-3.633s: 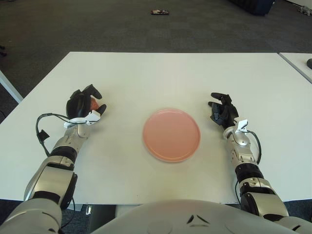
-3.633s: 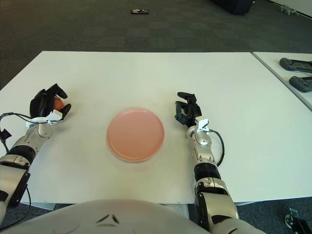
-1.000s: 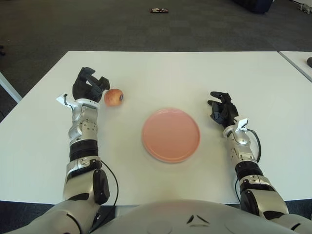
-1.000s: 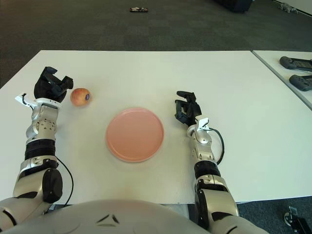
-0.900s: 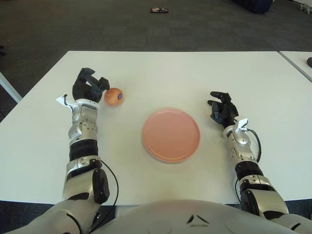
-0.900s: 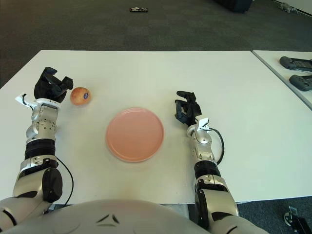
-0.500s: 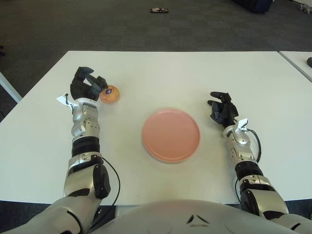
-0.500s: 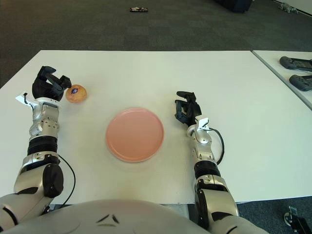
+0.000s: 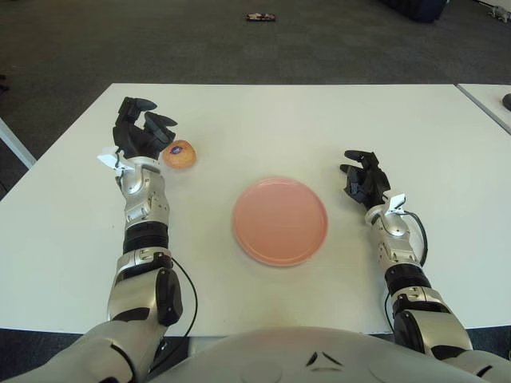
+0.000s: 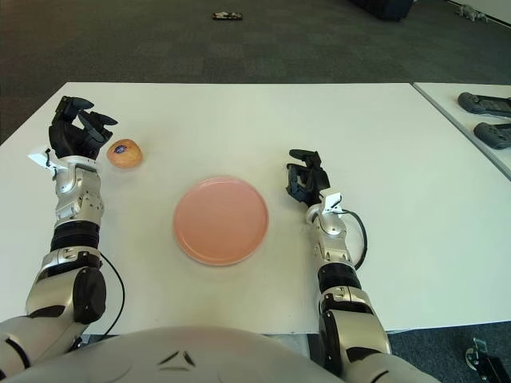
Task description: Put the apple into the plate.
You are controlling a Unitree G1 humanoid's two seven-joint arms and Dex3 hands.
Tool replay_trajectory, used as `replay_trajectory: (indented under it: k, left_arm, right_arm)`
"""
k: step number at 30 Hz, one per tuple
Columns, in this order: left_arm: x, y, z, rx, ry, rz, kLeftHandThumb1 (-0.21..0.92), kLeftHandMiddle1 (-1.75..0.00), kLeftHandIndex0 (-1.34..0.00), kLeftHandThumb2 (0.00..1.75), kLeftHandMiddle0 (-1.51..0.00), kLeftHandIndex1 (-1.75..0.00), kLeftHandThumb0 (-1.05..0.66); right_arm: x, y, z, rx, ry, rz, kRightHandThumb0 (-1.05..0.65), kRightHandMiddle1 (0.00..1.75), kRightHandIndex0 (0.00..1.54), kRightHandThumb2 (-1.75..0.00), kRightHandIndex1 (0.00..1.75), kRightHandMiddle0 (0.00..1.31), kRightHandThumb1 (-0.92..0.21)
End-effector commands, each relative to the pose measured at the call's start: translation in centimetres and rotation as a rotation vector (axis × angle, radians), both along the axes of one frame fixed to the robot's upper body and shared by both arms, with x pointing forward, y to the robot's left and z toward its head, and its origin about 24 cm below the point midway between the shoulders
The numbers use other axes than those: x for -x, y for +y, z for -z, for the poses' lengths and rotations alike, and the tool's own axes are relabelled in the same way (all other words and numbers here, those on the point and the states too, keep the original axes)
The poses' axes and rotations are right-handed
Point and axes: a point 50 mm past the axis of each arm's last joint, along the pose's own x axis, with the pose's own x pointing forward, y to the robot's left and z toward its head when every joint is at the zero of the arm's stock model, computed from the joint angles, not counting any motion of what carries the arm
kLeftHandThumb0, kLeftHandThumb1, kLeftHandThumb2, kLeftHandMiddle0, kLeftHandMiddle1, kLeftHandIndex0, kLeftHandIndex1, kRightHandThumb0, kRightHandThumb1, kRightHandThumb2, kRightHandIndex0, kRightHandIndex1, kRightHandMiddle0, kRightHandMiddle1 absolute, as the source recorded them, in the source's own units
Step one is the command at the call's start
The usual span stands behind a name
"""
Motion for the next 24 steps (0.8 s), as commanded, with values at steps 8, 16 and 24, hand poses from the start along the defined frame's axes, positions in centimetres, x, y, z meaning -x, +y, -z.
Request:
replay_trajectory:
  k: [8, 16, 24]
  left_arm:
    - [-0.03, 0.25, -1.08, -0.240, -0.007, -0.138, 0.71, -1.75, -0.32, 0.81, -0.09, -1.75, -0.39]
    - [-0.11, 0.37, -1.11, -0.312, 0.006, -0.187, 0.79, -1.70, -0.27, 0.71, 0.00, -1.75, -0.38]
    - [-0.17, 0.48, -1.02, -0.383, 0.038, -0.213, 0.88, -1.63, -0.22, 0.57, 0.00, -1.75, -0.36]
  right_arm:
    - [1.57, 0.08, 2.51, -0.020, 0.128, -0.005, -0.45, 1.31, 0.30, -0.97, 1.12, 0.00, -0.70]
    - [1.61, 0.14, 2.58, -0.020, 0.132, -0.007, -0.45, 1.34, 0.31, -0.97, 1.12, 0.00, -0.69]
    - [1.58, 0.16, 2.57, -0.016, 0.134, -0.010, -0.45, 1.37, 0.31, -0.99, 1.13, 0.01, -0.66]
